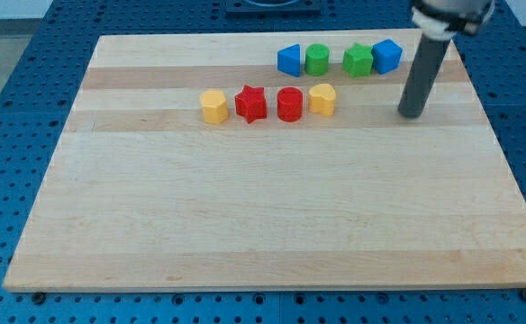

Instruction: Move the red star to left of blue triangle

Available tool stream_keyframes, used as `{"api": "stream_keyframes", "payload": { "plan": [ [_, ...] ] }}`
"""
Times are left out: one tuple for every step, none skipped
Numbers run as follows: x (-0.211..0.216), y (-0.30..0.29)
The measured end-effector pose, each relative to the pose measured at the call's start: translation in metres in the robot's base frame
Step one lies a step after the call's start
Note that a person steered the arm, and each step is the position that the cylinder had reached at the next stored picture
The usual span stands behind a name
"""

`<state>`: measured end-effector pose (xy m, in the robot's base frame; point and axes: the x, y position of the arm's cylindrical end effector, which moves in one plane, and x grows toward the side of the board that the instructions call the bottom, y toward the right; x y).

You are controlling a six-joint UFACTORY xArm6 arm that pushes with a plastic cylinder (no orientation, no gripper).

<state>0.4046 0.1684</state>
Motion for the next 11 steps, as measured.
{"api": "stream_keyframes", "payload": {
  "plan": [
    [0.011, -0.077],
    [0.010, -0.157],
    [0.002, -0.194],
    [-0.029, -0.201],
    [-0.052, -0.203],
    [-0.069, -0.203],
    [-0.081, -0.215],
    [-0.090, -0.245],
    [-0.091, -0.261],
    [-0.090, -0.220],
    [-0.098, -0.171]
  ]
}}
